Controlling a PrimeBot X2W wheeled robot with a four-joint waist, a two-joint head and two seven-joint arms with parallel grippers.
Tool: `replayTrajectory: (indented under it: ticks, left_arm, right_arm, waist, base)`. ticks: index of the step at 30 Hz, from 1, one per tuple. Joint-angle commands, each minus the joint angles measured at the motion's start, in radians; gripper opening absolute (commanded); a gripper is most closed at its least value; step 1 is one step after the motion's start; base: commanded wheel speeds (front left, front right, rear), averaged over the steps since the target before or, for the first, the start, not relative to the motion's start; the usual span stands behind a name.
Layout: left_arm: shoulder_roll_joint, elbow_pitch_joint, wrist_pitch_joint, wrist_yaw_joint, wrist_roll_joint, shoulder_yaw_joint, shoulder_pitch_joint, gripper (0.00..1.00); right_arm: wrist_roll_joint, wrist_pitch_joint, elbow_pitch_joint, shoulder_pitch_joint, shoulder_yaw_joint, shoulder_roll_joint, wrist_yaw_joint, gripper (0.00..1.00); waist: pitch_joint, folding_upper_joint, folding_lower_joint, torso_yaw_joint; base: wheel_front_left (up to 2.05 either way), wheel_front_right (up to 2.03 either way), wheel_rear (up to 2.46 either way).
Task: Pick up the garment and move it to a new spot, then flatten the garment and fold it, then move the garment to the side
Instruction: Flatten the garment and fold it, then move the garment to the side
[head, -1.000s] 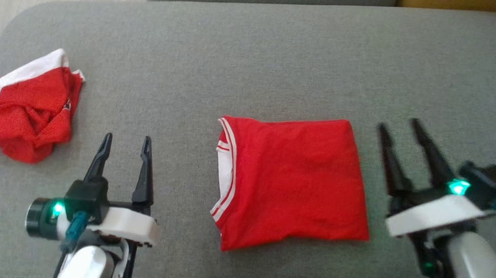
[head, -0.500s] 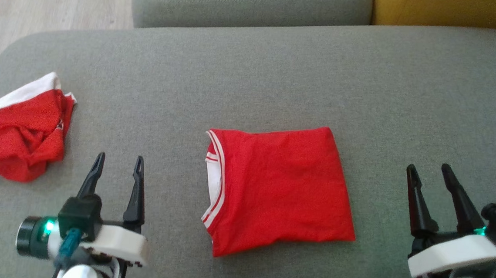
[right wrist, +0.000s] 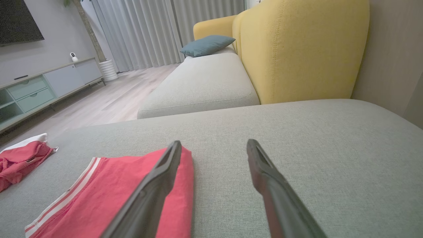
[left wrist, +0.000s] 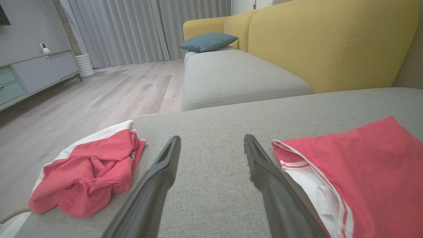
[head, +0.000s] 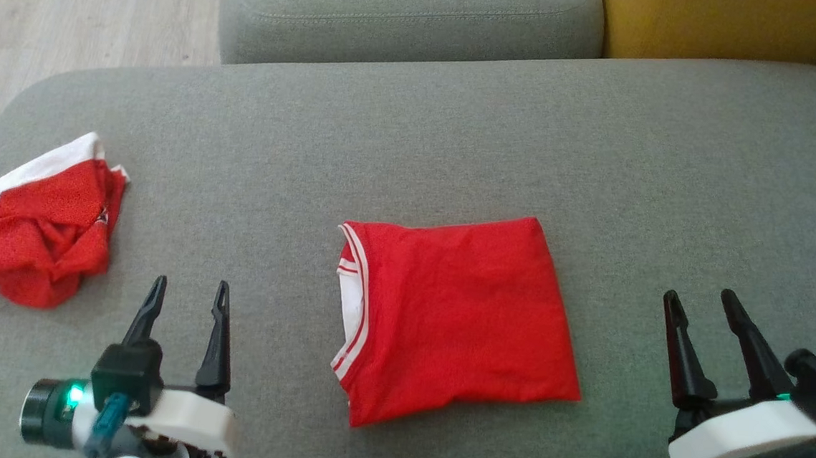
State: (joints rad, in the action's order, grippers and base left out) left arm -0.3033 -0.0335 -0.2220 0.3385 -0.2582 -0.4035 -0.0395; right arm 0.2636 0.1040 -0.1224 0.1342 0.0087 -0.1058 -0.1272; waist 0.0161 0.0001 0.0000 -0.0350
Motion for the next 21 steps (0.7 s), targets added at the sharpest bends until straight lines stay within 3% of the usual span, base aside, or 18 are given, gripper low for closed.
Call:
replayTrajectory:
  ticks: [1, 21]
  left_arm:
    - [-0.021, 0.031, -0.004, 0.008, -0.003, 0.041, 0.038, 1.00]
    - [-0.011, 0.029, -0.019, 0.006, 0.007, 0.026, 0.100, 1.00]
  right_arm:
    - [-0.007, 0.000, -0.043, -0.026, 0.016, -0.008, -0.003, 1.00]
    - [-0.012, 0.038, -0.008, -0.059, 0.026, -0.033, -0.003, 1.00]
  waist:
    - [0.000, -0.0001, 0.0000, 0.000]
    - [0.052, -0.0001, 0.0000, 0.042]
  base:
    - [0.00, 0.00, 0.00]
    - [0.00, 0.00, 0.00]
